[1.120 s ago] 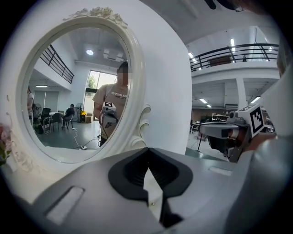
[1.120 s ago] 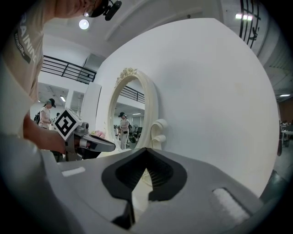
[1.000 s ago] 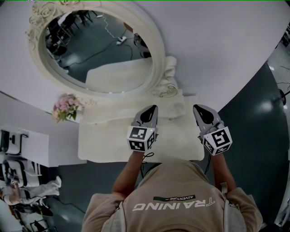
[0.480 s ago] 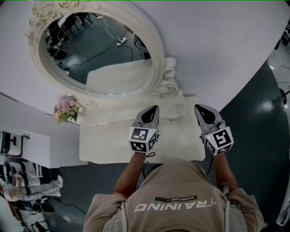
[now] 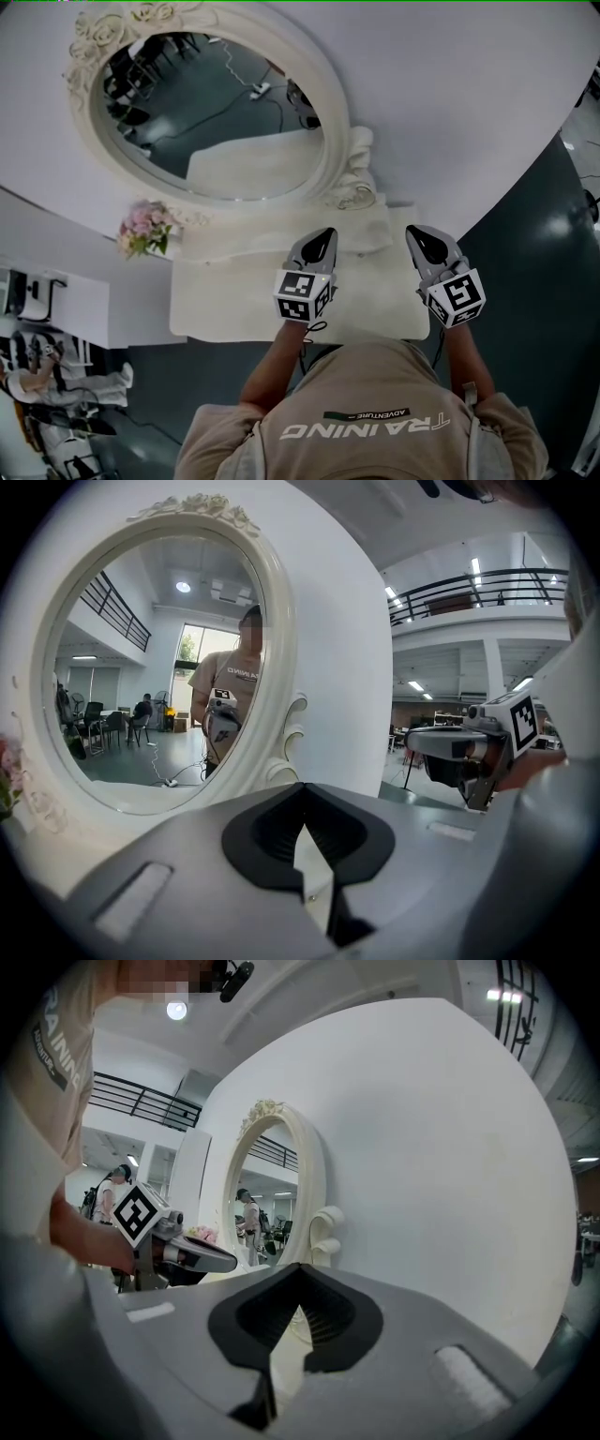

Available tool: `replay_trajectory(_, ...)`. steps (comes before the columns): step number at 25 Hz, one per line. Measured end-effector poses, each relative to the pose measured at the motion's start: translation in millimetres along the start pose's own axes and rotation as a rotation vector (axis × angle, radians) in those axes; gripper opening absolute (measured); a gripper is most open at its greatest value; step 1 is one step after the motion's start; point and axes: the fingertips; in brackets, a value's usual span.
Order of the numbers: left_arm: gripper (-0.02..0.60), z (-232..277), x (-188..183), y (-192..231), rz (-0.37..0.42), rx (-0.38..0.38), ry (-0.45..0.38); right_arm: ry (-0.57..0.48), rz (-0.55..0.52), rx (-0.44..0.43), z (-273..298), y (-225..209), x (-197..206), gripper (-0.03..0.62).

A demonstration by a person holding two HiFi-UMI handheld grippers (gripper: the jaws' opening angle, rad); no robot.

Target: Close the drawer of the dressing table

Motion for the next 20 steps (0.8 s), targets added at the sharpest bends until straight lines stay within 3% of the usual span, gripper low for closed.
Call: replay_trajectory(20,0.018,-4.8,5.6,-3.1,-0.017,-0.006,0.01,0.018,-0.002,-0.007,-0.7,1.0,5.8,0.002)
Point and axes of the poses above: the fingertips, and each gripper's own axes: z forward along the fingers, y to its left, x out of its underside, and after that the axes turned 13 degrees about x, right-handed
